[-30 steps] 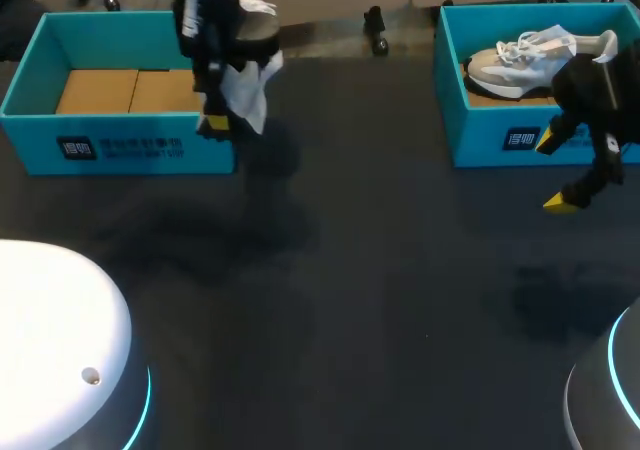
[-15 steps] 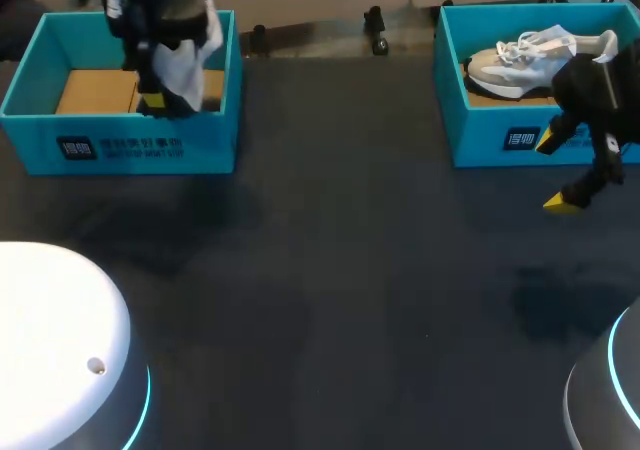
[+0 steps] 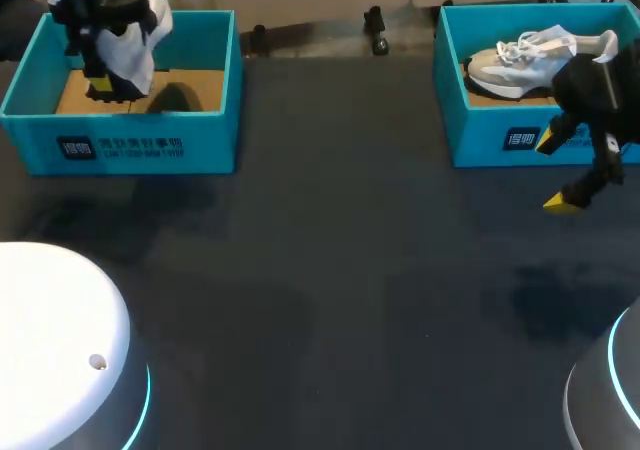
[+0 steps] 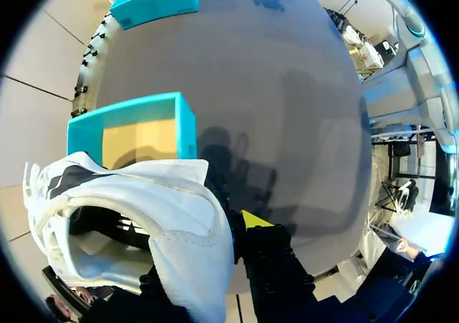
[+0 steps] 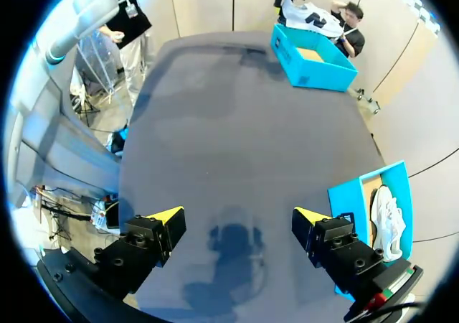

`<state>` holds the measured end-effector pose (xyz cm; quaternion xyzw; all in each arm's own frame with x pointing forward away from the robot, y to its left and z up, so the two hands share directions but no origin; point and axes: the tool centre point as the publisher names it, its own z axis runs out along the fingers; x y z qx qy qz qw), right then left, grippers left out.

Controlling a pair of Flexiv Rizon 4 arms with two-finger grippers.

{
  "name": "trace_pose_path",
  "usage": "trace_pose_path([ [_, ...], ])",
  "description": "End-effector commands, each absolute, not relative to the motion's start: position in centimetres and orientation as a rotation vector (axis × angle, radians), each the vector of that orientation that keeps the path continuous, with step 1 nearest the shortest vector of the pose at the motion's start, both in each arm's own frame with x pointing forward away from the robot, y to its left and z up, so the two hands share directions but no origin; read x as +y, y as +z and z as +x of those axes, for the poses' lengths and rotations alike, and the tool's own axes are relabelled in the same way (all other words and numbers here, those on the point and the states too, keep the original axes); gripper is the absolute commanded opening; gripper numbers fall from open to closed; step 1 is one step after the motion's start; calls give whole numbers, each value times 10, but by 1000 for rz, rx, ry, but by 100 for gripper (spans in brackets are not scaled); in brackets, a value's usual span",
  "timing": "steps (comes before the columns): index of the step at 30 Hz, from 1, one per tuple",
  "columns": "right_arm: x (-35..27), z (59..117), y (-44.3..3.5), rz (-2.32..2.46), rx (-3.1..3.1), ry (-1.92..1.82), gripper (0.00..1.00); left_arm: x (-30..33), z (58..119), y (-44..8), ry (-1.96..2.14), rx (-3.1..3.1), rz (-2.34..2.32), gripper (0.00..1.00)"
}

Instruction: Take the shoe out of the shoebox, open the shoe tongue, remove and reinsert the insole, then place the shoe into the shoebox

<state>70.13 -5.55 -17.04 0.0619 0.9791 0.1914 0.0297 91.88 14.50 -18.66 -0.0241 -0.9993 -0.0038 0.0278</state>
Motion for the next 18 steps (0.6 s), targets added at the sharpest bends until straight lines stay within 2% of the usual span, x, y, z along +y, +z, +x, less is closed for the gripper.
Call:
trace_pose_path([
  [1,-54,703,-171,192,3023,586,100,168,930,-191,-5,-3111,-98,0],
  [18,-54,703,-171,192,3023,586,100,257,973,-213,-151,-3154,4,0],
])
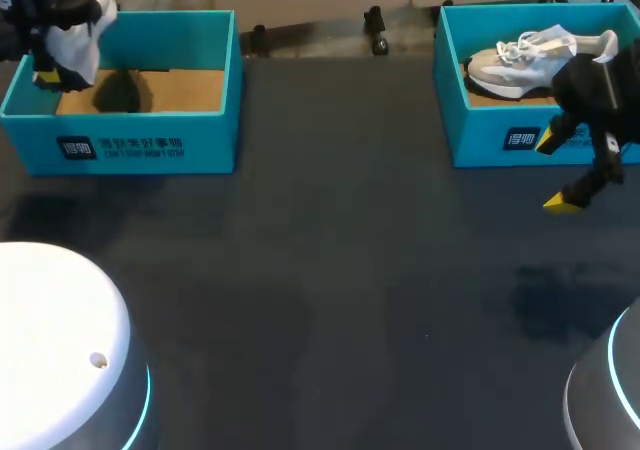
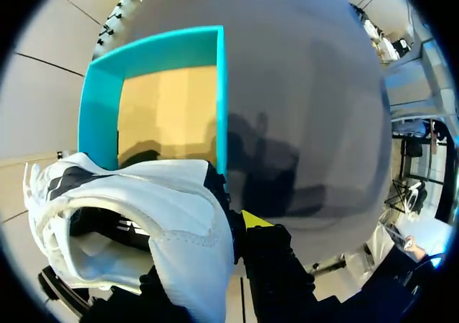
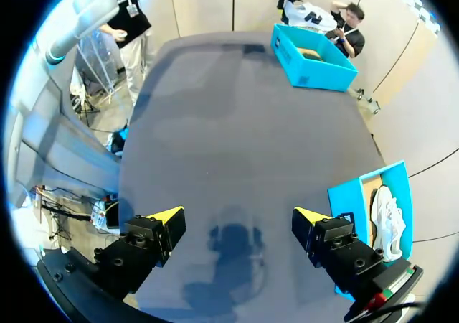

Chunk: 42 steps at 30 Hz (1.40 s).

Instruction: Take the shoe out of the shoebox, open the shoe tongue, remove and reinsert the insole, then place the shoe into the shoebox

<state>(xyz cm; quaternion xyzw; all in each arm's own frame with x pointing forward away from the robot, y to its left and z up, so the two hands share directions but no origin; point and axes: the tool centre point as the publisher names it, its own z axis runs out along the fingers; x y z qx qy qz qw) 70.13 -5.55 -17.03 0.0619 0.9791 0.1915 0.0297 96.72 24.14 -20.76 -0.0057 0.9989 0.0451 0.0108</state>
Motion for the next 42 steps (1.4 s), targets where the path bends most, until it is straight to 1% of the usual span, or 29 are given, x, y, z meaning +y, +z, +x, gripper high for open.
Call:
trace_pose_path([
  [1,-54,703,-171,192,3023,586,100,261,974,-215,151,3126,-7,0],
  [14,-54,703,-171,192,3023,586,100,299,1006,-231,180,3103,-74,0],
  [31,-54,703,-171,192,3023,586,100,300,1008,-232,203,3090,-93,0],
  [42,-54,703,-171,192,3023,586,100,302,1019,-228,201,3121,586,0],
])
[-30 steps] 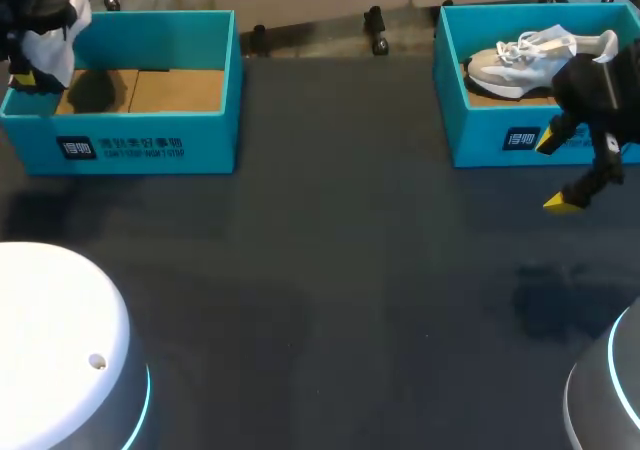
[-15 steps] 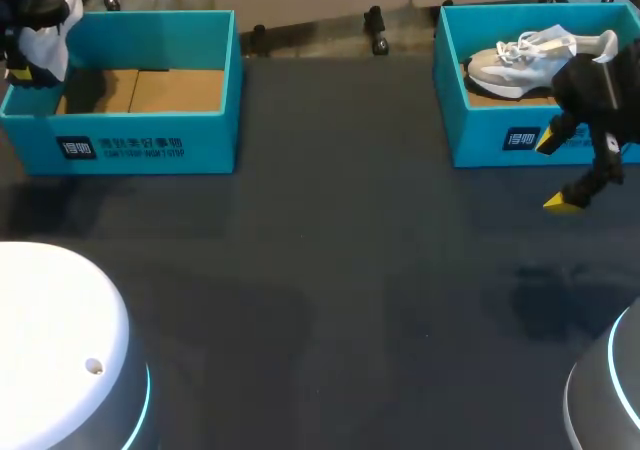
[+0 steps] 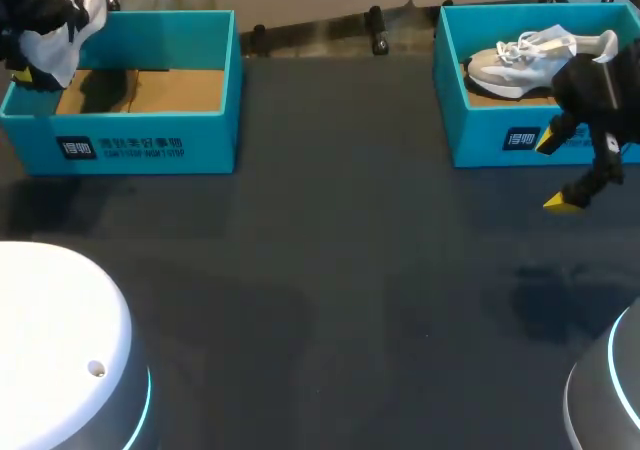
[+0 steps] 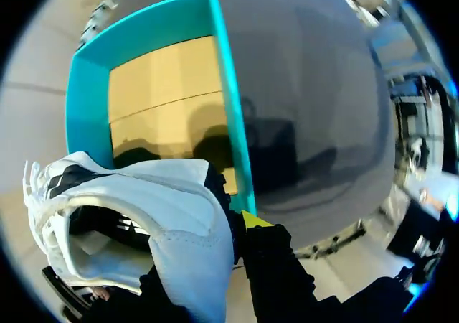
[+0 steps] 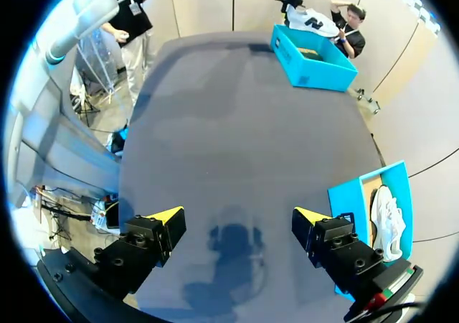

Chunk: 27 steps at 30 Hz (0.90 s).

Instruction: Take the shoe out of the shoebox, open the shoe tongue, remove and reinsert the insole, then place the shoe into the shoebox

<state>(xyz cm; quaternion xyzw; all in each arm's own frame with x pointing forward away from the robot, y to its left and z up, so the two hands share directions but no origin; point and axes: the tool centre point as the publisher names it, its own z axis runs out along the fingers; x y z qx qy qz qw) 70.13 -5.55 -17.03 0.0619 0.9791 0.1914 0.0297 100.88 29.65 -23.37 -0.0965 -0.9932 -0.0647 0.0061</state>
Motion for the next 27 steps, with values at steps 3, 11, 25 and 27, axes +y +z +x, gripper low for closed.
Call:
trace_pose_path([
  [3,-54,703,-171,192,3023,586,100,306,1020,-227,-193,-2997,-762,0],
  [11,-54,703,-171,192,3023,586,100,310,1015,-222,-176,-2751,-1423,0],
  [25,-54,703,-171,192,3023,586,100,305,1029,-216,-266,-2105,-2209,0],
  [27,-54,703,-171,192,3023,586,100,305,1030,-214,-243,-2051,-2257,0],
])
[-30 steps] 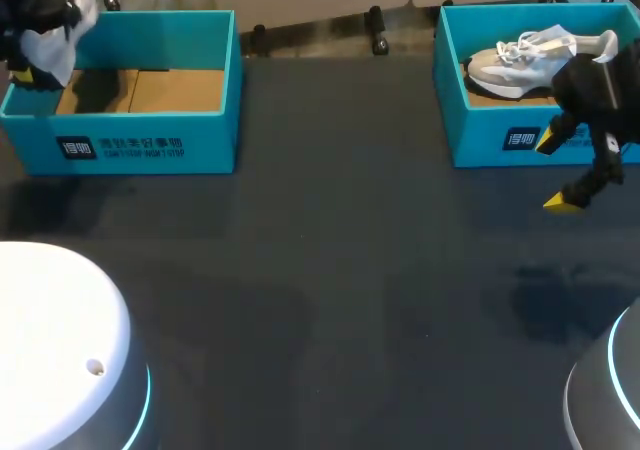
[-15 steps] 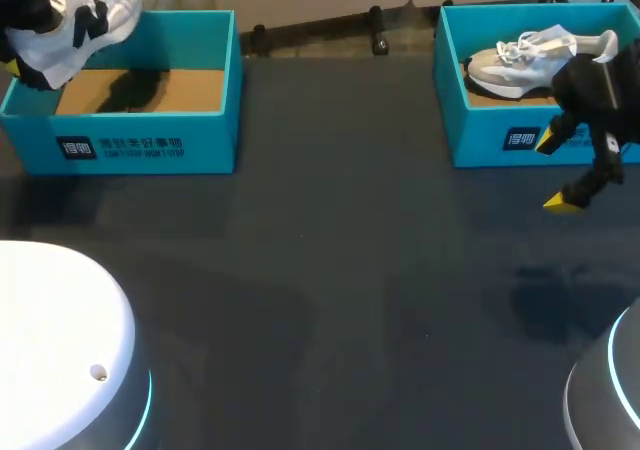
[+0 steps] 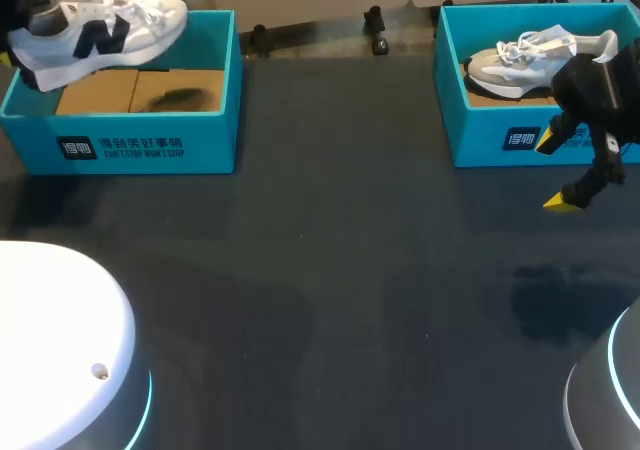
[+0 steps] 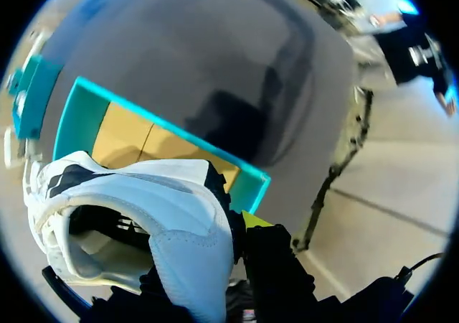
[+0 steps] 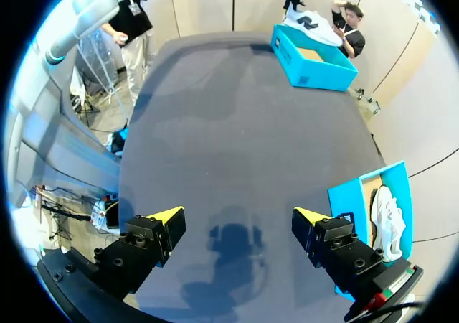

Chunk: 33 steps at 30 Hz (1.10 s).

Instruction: Take the shoe out of the shoebox, open the shoe tongue, remove and reinsert the insole, then place the shoe into the shoebox

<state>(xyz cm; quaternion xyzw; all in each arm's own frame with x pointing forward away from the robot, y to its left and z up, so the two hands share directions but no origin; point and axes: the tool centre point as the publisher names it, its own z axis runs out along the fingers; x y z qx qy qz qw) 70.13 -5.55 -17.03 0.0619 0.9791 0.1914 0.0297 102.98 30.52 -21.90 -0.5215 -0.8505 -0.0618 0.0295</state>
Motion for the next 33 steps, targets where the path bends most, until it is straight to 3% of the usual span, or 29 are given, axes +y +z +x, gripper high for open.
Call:
trace_pose_path([
  [1,-54,703,-171,192,3023,586,100,305,1030,-214,-243,-2051,-2257,0],
  [33,-54,703,-171,192,3023,586,100,307,1061,-222,-231,-2160,-2180,0],
])
